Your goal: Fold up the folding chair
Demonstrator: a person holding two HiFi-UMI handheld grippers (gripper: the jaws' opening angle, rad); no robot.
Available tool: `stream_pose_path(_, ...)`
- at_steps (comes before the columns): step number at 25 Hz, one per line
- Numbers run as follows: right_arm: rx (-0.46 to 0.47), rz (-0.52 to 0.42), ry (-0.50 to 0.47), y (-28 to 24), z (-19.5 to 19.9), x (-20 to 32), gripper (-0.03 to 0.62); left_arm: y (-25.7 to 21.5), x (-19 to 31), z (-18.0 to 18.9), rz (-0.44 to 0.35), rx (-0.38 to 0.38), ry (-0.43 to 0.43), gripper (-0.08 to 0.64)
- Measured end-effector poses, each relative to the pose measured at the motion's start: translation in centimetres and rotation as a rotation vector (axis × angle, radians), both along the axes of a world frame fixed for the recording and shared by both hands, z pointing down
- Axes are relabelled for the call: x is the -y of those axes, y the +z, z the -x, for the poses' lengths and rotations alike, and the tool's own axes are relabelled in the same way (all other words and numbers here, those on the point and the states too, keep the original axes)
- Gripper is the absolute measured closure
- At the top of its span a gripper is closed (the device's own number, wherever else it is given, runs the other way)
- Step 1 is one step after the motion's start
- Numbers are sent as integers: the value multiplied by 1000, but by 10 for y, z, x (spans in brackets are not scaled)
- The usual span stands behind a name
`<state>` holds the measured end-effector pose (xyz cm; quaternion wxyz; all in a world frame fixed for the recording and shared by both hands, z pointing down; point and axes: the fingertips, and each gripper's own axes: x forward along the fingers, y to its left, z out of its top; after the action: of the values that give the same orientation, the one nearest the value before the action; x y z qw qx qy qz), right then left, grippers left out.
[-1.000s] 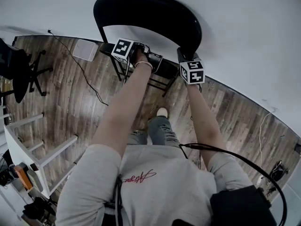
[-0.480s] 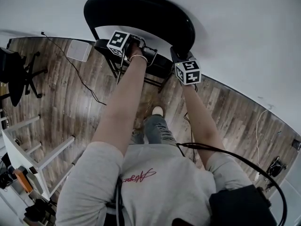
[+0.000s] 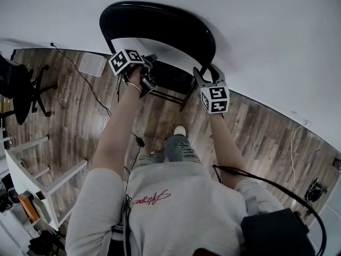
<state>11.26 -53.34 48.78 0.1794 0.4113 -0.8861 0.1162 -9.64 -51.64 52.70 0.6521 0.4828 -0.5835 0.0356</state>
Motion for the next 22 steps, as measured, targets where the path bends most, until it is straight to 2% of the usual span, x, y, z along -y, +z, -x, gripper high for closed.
stream_pose_path(3, -7, -24, 61, -19, -26, -26, 382, -12, -25, 5, -40, -54, -12, 225)
stream_pose_path(5, 9, -63, 84, -39, -38, -44, 382, -15, -54, 10, -27, -26, -17, 225)
stream_pose_path(7, 23, -118, 70, -64, -38, -62, 386, -21, -82, 11, -22, 35, -17, 227)
stream_pose_path(8, 33, -147, 57, -77, -34, -70, 409, -28, -93, 10, -39, 72, -7, 227)
stream_pose_path(10, 60, -199, 31, -104, -20, -87, 528, -49, -112, 8, -100, 162, 22, 252)
stream_pose_path(11, 75, -225, 14, -118, -11, -95, 534, -64, -120, 9, -142, 218, 28, 317)
stream_pose_path(13, 92, -280, -33, -145, 11, -112, 558, -100, -134, 14, -254, 347, 31, 531)
stream_pose_path(16, 110, -332, -86, -180, 40, -142, 569, -163, -151, 15, -482, 508, 105, 531)
stream_pose_path(19, 148, -343, -113, -203, 67, -182, 572, -216, -176, 11, -700, 583, 179, 535)
stream_pose_path(22, 183, -342, -120, -215, 91, -224, 572, -251, -207, 7, -868, 658, 235, 543)
